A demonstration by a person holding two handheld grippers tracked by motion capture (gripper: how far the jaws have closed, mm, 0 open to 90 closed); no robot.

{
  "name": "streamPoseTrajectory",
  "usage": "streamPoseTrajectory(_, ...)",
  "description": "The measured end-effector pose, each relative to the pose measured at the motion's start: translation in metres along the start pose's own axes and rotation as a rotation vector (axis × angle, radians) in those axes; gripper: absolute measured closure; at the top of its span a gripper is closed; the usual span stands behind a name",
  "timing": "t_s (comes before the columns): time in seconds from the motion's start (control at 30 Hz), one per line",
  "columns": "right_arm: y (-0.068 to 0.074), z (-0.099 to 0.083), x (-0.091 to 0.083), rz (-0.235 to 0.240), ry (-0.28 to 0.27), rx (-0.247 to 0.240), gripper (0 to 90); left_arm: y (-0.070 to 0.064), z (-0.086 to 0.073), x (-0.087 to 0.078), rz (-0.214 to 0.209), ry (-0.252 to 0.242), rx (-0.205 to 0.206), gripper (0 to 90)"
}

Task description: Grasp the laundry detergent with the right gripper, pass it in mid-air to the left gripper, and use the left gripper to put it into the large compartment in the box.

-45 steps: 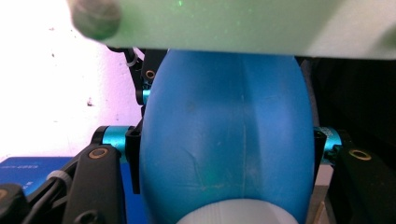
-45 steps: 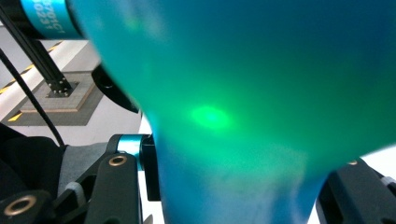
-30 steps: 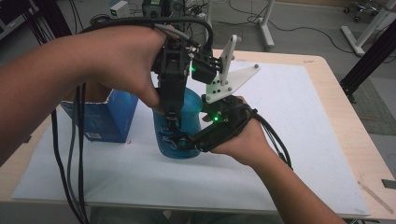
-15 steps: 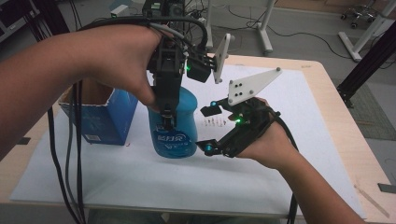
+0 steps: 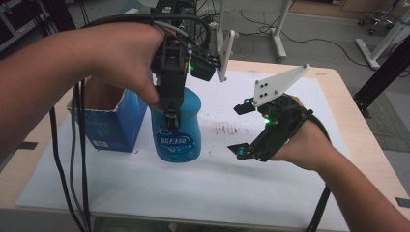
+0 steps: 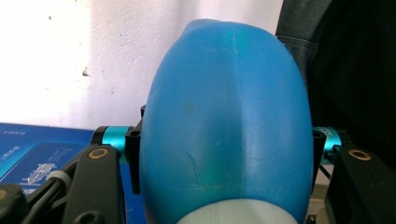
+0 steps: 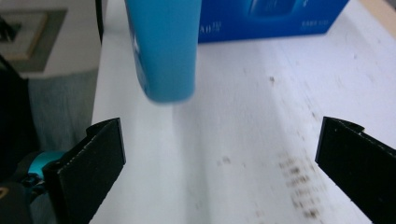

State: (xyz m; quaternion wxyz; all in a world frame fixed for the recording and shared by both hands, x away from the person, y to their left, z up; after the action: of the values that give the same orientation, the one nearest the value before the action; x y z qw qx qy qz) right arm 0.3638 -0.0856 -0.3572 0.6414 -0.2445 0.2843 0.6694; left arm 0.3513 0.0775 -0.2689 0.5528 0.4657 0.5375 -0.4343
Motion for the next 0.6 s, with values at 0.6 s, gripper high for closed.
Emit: streamPoseTrajectory(0.6, -0.016, 0.002, -0.056, -0.025, 0.313, -0.042, 0.5, 0.043, -0.040, -0.066, 0.020, 0.008, -0.339, 39.4)
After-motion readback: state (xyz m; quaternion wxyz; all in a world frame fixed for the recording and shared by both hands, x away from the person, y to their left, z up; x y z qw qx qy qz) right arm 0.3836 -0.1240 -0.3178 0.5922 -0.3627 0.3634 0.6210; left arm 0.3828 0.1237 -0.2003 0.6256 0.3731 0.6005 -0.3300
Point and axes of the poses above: each handheld gripper's, and its own axes: x roughly forward along the jaws, z roughly out of its top, y roughly to its left, the point moved 6 cm from there along x, roughly forward along the jaws, and after that the axes turned 9 degrees about z, right-handed, at the moved point
